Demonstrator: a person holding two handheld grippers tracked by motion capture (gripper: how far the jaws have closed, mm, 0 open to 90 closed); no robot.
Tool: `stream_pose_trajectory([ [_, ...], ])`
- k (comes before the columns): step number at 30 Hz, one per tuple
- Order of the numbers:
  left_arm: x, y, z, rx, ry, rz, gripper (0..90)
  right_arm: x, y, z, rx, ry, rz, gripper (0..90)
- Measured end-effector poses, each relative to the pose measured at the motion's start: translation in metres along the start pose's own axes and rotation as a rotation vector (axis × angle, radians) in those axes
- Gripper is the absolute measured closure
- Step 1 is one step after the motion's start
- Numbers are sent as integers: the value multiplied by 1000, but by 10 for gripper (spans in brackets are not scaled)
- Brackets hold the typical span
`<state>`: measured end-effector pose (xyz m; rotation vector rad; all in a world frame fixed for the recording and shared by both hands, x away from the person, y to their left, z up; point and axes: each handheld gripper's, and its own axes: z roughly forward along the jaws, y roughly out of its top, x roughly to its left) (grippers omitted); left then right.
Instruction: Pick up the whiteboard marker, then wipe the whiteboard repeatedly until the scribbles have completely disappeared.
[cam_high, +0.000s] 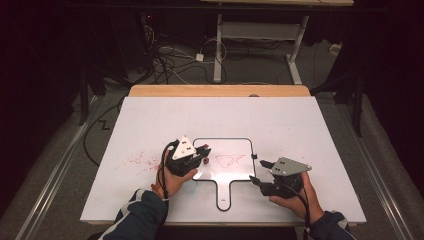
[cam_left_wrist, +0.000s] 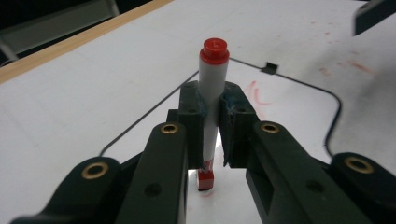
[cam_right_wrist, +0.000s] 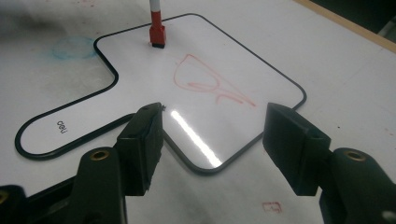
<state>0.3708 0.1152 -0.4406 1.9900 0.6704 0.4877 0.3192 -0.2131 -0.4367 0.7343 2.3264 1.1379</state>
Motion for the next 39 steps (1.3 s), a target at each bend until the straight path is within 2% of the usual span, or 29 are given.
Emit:
stream_pose_trajectory([
  [3, 5, -4, -5, -4, -7, -26, 788, -2, -3, -8, -27, -17, -4, 363],
  [8, 1, -6, -8, -10, -27, -17, 788, -10, -8, -24, -79, -63, 25, 331],
  [15, -2, -4, 1, -40, -44, -29, 788, -17, -15, -34, -75, -115, 36, 330],
  [19, -6, 1, 11, -43, -40, -15, 788, -21, -17, -38, -86, -123, 55, 331],
  [26, -4, 11, 27, -42, -34, 19, 789, -20, -20, -35, -68, -110, 48, 332],
  [31, 3, 14, 38, -58, -34, 7, 788, -19, -20, -30, -53, -98, 32, 332],
  [34, -2, 16, 43, -75, -62, -20, 789, -17, -18, -28, -52, -92, 27, 332],
  [36, -11, 17, 46, -79, -92, -13, 789, -16, -17, -27, -50, -87, 30, 332],
  [37, -16, 18, 47, -78, -105, -5, 788, -16, -18, -27, -50, -86, 30, 332],
  [39, -25, 22, 47, -62, -99, 49, 789, -15, -19, -27, -44, -85, 26, 332],
])
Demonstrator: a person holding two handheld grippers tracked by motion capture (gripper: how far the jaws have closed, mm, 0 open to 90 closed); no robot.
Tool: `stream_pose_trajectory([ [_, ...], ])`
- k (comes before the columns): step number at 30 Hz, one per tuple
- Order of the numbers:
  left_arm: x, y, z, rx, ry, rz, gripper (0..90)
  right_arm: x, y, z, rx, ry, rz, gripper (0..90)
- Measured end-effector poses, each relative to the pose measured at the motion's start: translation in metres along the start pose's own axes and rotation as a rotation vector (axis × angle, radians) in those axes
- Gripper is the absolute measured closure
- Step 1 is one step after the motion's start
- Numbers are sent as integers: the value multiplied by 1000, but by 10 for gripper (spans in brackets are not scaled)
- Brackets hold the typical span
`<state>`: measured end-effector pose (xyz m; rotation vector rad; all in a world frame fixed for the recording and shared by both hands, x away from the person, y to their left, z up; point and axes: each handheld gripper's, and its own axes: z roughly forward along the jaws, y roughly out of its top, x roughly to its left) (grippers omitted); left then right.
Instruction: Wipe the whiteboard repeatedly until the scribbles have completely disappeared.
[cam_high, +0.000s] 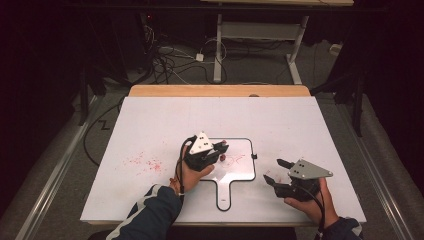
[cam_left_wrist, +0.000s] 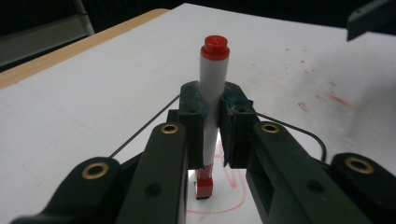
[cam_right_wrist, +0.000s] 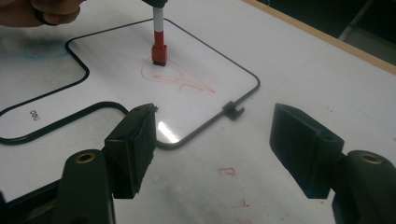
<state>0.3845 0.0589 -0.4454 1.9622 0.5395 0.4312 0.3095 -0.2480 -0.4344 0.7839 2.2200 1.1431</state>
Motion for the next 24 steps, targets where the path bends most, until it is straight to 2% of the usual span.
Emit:
stream_pose_trajectory([
  [1, -2, 1, 0, 8, 6, 17, 788, 0, -1, 0, 3, 2, -5, 332],
  [3, 1, 0, -2, 12, 18, 9, 788, -1, -1, -1, 5, 0, -3, 332],
  [4, 5, -1, -3, 15, 38, 8, 788, -2, -2, -1, 5, -1, 1, 332],
  [6, 14, -3, -6, 18, 71, -20, 788, -2, -2, -1, 4, -4, 2, 332],
  [8, 21, -5, -10, 15, 73, -52, 788, -2, -2, -1, 7, -3, -1, 332],
  [11, 19, -5, -12, 19, 32, -67, 788, -2, -2, -3, 9, -4, -5, 332],
  [14, 6, -3, -13, 27, -16, -37, 788, -1, -2, -4, 5, -4, -4, 332],
  [17, -4, -2, -12, 28, -37, -10, 788, -1, -2, -3, 6, 0, -6, 332],
  [19, -6, -1, -12, 34, -28, 14, 789, -1, -2, -3, 9, 0, -10, 332],
  [20, -3, -1, -13, 35, -19, 11, 788, -1, -2, -3, 10, 1, -8, 332],
  [22, 5, -4, -15, 36, 27, 7, 789, -1, -2, -2, 12, 3, -8, 332],
  [23, 11, -5, -16, 34, 43, -5, 788, 0, -2, -2, 12, 4, -10, 331],
  [24, 17, -7, -18, 22, 41, -45, 788, 0, -2, -2, 11, 4, -10, 332],
])
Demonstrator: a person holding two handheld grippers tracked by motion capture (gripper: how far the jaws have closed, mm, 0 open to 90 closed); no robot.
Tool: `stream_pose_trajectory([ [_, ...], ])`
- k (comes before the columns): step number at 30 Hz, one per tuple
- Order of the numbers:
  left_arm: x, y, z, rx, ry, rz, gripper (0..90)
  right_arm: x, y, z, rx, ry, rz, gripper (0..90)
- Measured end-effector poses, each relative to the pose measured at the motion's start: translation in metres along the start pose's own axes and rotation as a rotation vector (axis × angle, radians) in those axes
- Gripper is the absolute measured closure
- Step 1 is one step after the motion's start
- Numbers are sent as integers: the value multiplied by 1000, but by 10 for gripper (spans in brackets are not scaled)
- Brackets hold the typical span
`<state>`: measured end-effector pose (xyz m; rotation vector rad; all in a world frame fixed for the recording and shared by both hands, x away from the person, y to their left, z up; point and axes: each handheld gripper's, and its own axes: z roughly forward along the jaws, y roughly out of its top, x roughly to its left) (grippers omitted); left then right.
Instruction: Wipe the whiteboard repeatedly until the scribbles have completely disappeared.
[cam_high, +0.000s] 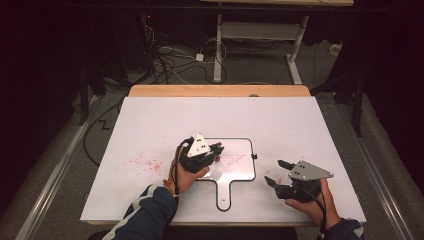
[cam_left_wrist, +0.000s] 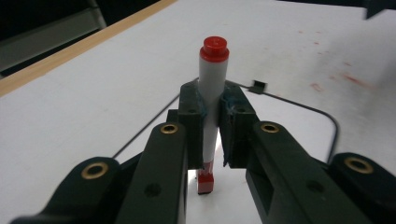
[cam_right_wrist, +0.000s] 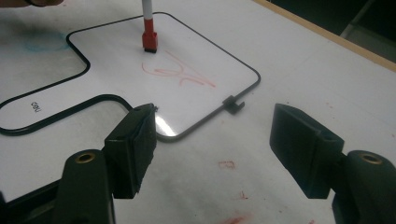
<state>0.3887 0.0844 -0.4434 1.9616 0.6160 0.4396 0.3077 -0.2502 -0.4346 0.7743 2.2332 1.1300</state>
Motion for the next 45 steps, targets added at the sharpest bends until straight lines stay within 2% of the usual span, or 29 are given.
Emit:
stream_pose_trajectory([
  [1, 4, -2, -1, -11, -6, -35, 788, 0, 0, 0, 0, 1, 1, 332],
  [3, 3, -3, 0, -24, -18, -54, 788, -1, 0, 0, 1, 0, -2, 332],
  [4, -2, -3, 0, -24, -34, -48, 788, -1, 0, 1, 1, -1, 1, 332],
  [7, -24, 1, 6, -28, -88, 8, 789, -1, 0, 0, 0, -2, 2, 332],
  [8, -37, 1, 11, -77, -114, -45, 789, -1, 0, 0, -1, -2, 1, 332],
  [9, -39, 3, 10, -38, -117, 39, 788, -1, 0, 0, -1, -1, 0, 332],
  [11, -48, 6, 15, -37, -136, 57, 788, 0, 1, 0, 0, 0, 0, 332],
  [13, -51, 7, 17, -40, -135, 68, 788, 0, 0, 0, 1, 2, -1, 332],
  [15, -48, 7, 17, -39, -128, 63, 788, 0, 0, -1, 0, 0, 0, 333],
  [18, -36, 5, 15, -36, -81, 56, 788, 0, 0, -2, -3, -1, -6, 332],
  [19, -31, 4, 15, -39, -64, 47, 788, -1, 0, -2, -4, 0, -4, 333],
  [21, -20, 3, 16, -50, -54, 3, 788, -1, 0, -2, -2, -4, 0, 333],
  [22, -18, 2, 16, -53, -52, -5, 789, -1, 0, -2, 0, -6, 0, 332],
  [24, -19, 2, 18, -61, -71, -25, 788, -2, 0, -3, -2, -4, -6, 332],
  [26, -28, 3, 19, -60, -100, 2, 788, -1, 0, -3, -1, -6, -5, 333],
  [27, -39, 4, 22, -100, -123, -54, 788, -1, 0, -2, -1, -4, -5, 333],
  [28, -39, 5, 20, -57, -128, 28, 788, -1, 0, -2, 1, -5, -3, 333],
  [30, -49, 7, 22, -55, -139, 65, 788, 0, 0, -2, 5, -3, -4, 333],
  [31, -51, 8, 23, -53, -132, 89, 788, 0, 0, -2, 5, 0, -6, 333],
  [32, -50, 9, 25, -52, -128, 94, 789, 0, 0, -2, 7, -3, -9, 333],
  [33, -49, 9, 26, -55, -128, 88, 788, 0, 0, -2, 5, -1, -9, 333],
  [36, -37, 10, 28, -50, -89, 79, 788, 0, 0, -2, 6, -2, -6, 333],
  [41, -13, 7, 30, -62, -24, 28, 788, -1, -1, -1, 6, 0, -7, 333],
  [43, -8, 6, 29, -71, -35, -7, 788, -1, -1, -1, 7, 0, -9, 333],
  [45, -10, 6, 29, -69, -50, -11, 788, -1, -1, -1, 7, 1, -9, 333],
])
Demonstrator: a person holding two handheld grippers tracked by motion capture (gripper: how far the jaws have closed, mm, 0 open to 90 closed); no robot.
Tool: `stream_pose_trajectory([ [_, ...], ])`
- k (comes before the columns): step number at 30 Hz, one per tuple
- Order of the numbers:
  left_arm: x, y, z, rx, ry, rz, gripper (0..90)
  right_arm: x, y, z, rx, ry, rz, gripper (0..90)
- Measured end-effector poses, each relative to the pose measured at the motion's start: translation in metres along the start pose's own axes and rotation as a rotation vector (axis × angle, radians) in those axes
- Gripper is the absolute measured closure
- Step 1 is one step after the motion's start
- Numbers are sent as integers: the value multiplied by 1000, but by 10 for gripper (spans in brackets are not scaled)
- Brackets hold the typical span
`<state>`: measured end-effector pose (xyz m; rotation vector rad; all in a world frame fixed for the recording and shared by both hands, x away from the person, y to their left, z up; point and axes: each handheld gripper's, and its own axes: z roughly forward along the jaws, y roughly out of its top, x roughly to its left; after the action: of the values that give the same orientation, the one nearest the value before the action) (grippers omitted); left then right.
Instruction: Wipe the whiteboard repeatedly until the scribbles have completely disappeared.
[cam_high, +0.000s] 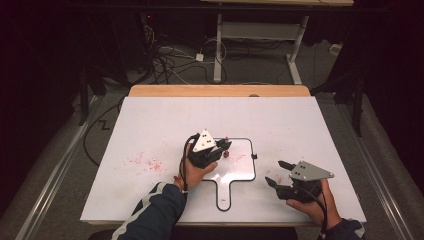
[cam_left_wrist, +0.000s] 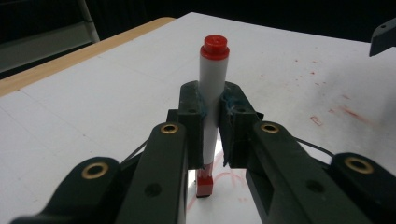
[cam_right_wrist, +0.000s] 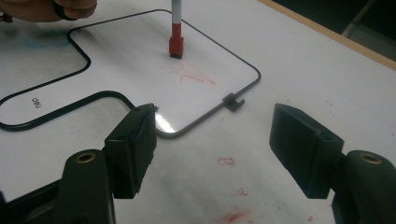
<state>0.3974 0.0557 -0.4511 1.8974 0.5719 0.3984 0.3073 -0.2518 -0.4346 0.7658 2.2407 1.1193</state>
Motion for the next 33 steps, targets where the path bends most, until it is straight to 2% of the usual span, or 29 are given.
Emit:
stream_pose_trajectory([
  [3, -12, 1, -1, 8, -32, 30, 789, 0, 0, 0, -1, 1, 2, 333],
  [5, -18, 1, 0, 6, -57, 30, 788, 0, 0, -1, -1, 1, 3, 333],
  [8, -23, 1, -2, 14, -66, 51, 788, 0, 1, -1, -4, 2, 8, 333],
  [11, -21, 0, -5, 13, -57, 54, 788, 1, 1, -1, -2, 3, 4, 333],
  [12, -24, -1, -2, -32, -49, -9, 789, 1, 1, 0, -2, 6, 3, 333],
  [13, -16, 0, -6, 19, -24, 63, 788, 1, 1, 0, 1, 5, 1, 333],
  [17, 6, -4, -11, 12, 42, 12, 789, 1, 1, 0, -2, 4, 4, 333],
  [18, 10, -5, -12, 6, 52, -6, 789, 1, 1, -1, -2, 3, 9, 333],
  [20, 15, -6, -13, 2, 60, -19, 789, 1, 1, 0, -1, 3, 10, 333],
  [23, 13, -6, -12, 0, 61, -19, 789, 1, 1, 0, -1, 5, 4, 333],
  [27, 5, -4, -7, -1, 41, -5, 790, 2, 2, 1, -1, 8, 6, 334],
  [33, -6, 0, 3, -14, 7, -11, 790, 2, 1, 1, -2, 13, -1, 334],
])
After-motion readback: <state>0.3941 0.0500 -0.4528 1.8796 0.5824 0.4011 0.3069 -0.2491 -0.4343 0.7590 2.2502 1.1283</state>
